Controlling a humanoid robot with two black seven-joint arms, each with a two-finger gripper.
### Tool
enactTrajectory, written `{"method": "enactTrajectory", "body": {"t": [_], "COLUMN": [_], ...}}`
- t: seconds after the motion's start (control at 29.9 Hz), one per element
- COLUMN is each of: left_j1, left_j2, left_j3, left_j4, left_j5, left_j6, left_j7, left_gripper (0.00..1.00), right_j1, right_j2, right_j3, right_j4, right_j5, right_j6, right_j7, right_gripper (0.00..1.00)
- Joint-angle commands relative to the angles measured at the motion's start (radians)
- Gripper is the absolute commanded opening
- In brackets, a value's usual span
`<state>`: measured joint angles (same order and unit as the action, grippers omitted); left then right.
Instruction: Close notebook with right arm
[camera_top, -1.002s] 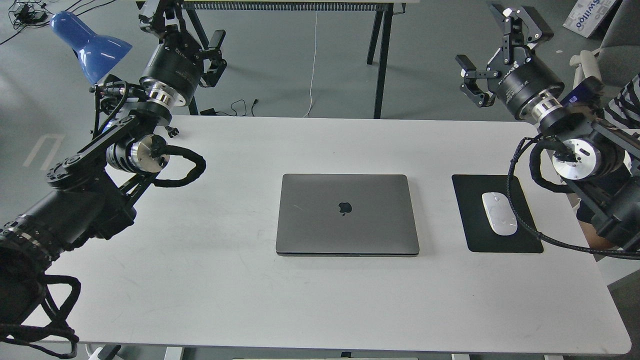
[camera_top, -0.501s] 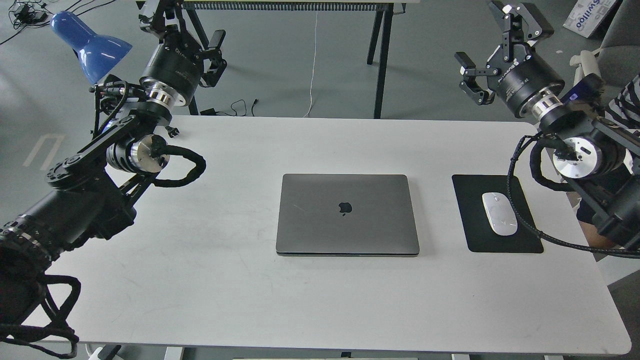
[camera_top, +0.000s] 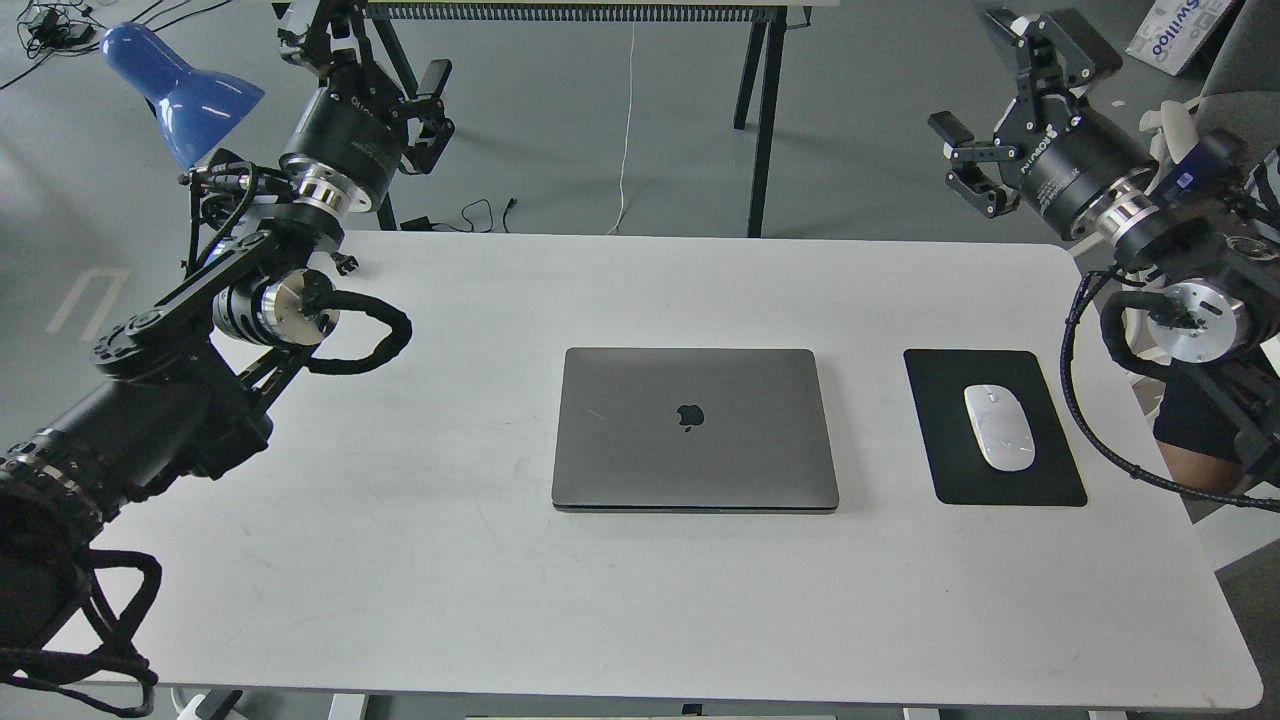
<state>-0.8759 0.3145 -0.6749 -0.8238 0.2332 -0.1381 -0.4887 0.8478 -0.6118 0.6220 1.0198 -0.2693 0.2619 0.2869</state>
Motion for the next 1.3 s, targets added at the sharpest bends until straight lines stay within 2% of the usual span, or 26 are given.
{"method": "enactTrajectory", "body": {"t": [0.0, 0.17, 0.4, 0.77, 1.27], "left_j1": [0.0, 0.0, 0.0, 0.0, 0.0], "left_j2": [0.0, 0.0, 0.0, 0.0, 0.0], "left_j3": [0.0, 0.0, 0.0, 0.0, 0.0], "left_j4": [0.0, 0.0, 0.0, 0.0, 0.0], "left_j5": [0.0, 0.0, 0.0, 0.0, 0.0], "left_j6": [0.0, 0.0, 0.0, 0.0, 0.0], "left_j7": [0.0, 0.0, 0.0, 0.0, 0.0], "left_gripper": [1.0, 1.0, 1.0, 1.0, 1.0], "right_j1": [0.002, 0.002, 0.016, -0.036, -0.067], "right_j2": [0.0, 0.009, 0.023, 0.101, 0.13], "right_j3": [-0.008, -0.01, 0.014, 0.162, 0.188], "right_j4": [-0.006, -0.063, -0.06, -0.063, -0.081], "right_j5": [-0.002, -0.001, 0.01, 0.125, 0.127], "right_j6": [0.002, 0.002, -0.012, -0.055, -0.069], "right_j7": [0.0, 0.0, 0.001, 0.001, 0.003], "right_gripper": [1.0, 1.0, 1.0, 1.0, 1.0]}}
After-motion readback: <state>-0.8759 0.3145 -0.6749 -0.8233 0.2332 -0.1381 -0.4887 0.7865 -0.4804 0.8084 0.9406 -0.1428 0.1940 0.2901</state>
